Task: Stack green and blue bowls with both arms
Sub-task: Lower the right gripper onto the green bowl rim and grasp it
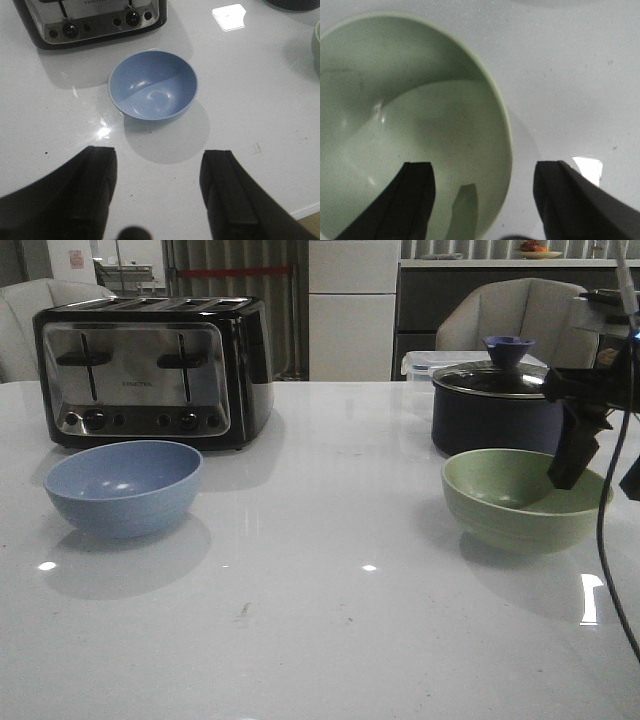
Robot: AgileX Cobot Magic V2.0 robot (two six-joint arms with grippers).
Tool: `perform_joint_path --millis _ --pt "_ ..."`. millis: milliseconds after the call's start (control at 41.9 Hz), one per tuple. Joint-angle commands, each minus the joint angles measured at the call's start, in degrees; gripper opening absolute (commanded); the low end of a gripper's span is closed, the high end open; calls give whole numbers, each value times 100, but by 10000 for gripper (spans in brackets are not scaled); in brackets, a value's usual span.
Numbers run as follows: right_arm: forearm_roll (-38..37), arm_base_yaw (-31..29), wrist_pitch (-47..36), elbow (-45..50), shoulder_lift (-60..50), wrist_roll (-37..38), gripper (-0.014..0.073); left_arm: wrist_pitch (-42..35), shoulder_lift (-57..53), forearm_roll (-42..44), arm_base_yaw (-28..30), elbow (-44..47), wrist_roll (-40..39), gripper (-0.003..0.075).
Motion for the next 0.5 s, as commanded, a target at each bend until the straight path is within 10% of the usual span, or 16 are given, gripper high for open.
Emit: perform_joint_path --millis 0,478 --pt "107 -43 -100 -416 36 -100 491 -459 11 -51 -59 -156 -6 421" --pt "-68 -43 114 -723 367 -112 120 -459 11 -51 -59 -156 -6 421"
